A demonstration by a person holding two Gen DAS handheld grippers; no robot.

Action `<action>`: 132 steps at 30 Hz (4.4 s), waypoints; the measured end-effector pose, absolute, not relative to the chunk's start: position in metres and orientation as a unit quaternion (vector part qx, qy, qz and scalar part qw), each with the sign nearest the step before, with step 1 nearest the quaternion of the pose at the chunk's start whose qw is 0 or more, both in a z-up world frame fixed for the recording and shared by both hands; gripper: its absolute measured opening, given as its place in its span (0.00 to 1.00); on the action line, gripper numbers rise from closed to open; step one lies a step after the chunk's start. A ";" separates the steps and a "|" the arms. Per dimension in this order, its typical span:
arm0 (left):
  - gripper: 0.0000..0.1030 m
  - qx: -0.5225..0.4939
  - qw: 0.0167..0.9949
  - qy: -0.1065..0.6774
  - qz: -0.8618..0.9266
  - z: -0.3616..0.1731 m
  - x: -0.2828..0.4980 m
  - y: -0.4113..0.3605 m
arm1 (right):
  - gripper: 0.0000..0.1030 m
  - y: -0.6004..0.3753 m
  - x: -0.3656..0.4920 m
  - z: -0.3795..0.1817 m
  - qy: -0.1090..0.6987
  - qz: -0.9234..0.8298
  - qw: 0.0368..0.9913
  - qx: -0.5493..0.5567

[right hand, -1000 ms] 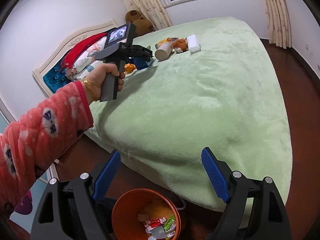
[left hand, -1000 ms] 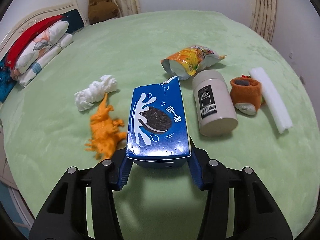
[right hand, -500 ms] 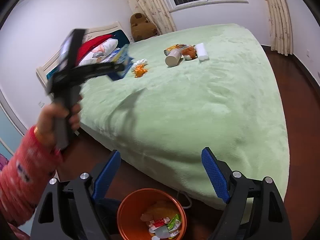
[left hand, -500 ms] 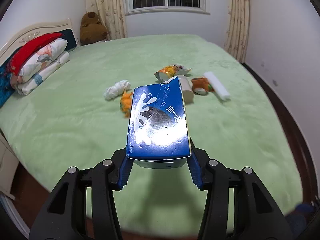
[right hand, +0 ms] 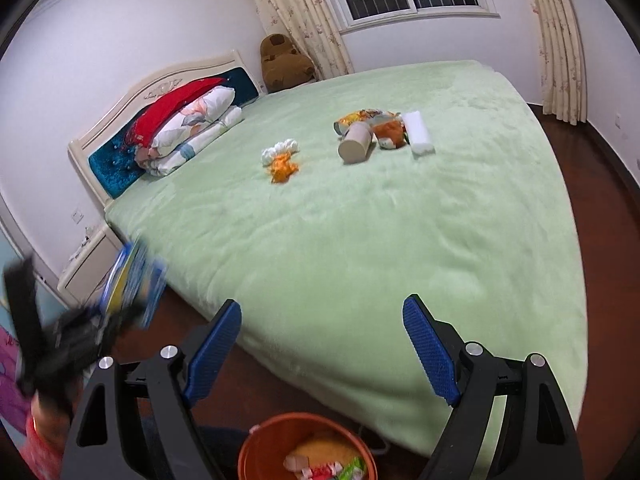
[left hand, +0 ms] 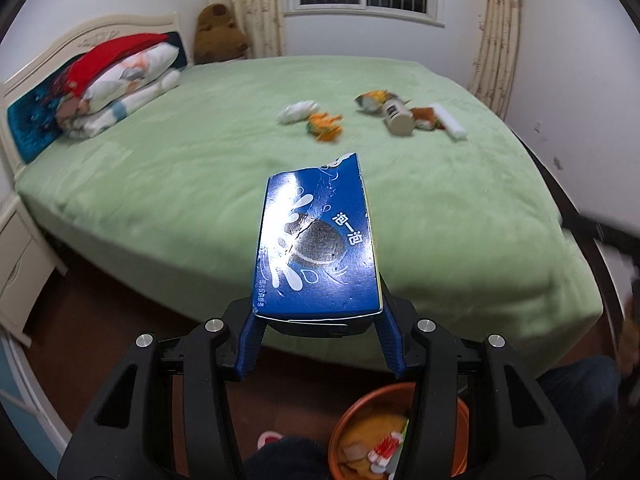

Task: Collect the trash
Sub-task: 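Lift the Oreo box with the left gripper while the right gripper grasps the white canister, then carry the Oreo box and white canister over the orange bucket and open both grippers, then grasp the white foam tube with the right gripper while the left gripper grasps the orange dinosaur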

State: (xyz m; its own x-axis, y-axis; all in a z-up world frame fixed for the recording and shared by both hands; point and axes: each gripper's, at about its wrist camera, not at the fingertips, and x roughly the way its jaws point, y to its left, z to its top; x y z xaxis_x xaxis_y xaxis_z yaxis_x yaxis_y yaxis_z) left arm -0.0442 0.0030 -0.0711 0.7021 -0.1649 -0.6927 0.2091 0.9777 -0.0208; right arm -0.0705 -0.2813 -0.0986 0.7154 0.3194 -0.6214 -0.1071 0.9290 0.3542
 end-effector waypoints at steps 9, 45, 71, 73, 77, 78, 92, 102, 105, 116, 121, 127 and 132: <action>0.46 0.026 0.921 0.380 -0.078 -0.091 -0.053 0.027 | 0.79 -0.266 0.044 -0.090 0.347 0.090 0.924 0.133; 0.46 -0.012 0.923 0.376 -0.078 -0.089 -0.035 0.032 | 0.45 -0.270 0.191 -0.100 0.467 0.063 0.865 0.174; 0.46 0.031 0.880 0.446 -0.161 -0.118 -0.119 -0.026 | 0.45 -0.252 -0.134 -0.099 0.454 0.218 0.859 0.094; 0.46 0.038 0.866 0.470 -0.168 -0.137 -0.128 -0.032 | 0.45 -0.244 -0.146 -0.125 0.482 0.225 0.841 0.098; 0.46 0.043 0.827 0.532 -0.175 -0.185 -0.142 -0.042 | 0.45 -0.230 -0.159 -0.181 0.540 0.217 0.808 0.095; 0.46 0.046 0.818 0.546 -0.175 -0.197 -0.145 -0.046 | 0.45 -0.228 -0.162 -0.200 0.558 0.211 0.797 0.095; 0.47 0.056 0.746 0.642 -0.165 -0.288 -0.149 -0.068 | 0.45 -0.222 -0.148 -0.297 0.645 0.185 0.725 0.157; 0.78 0.044 0.744 0.647 -0.161 -0.288 -0.144 -0.067 | 0.77 -0.241 -0.141 -0.294 0.639 0.158 0.728 0.191; 0.79 0.048 0.748 0.643 -0.159 -0.285 -0.144 -0.068 | 0.78 -0.247 -0.140 -0.289 0.635 0.152 0.730 0.202; 0.79 0.036 0.767 0.622 -0.156 -0.257 -0.134 -0.059 | 0.79 -0.251 -0.140 -0.267 0.619 0.152 0.746 0.195; 0.79 0.034 0.789 0.593 -0.161 -0.225 -0.123 -0.055 | 0.79 -0.255 -0.134 -0.238 0.600 0.151 0.762 0.192; 0.79 0.010 0.839 0.522 -0.156 -0.154 -0.087 -0.043 | 0.80 -0.263 -0.112 -0.179 0.544 0.156 0.806 0.174; 0.80 -0.003 0.878 0.458 -0.136 -0.097 -0.041 -0.036 | 0.83 -0.284 -0.081 -0.133 0.483 0.132 0.852 0.153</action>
State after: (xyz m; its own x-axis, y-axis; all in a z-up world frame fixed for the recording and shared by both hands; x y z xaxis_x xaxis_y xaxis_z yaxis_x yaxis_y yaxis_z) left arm -0.0414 -0.0361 -0.0966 0.5433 -0.2424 -0.8038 0.2364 0.9628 -0.1305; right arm -0.0807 -0.2840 -0.1333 0.4976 0.3732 -0.7830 -0.0772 0.9182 0.3886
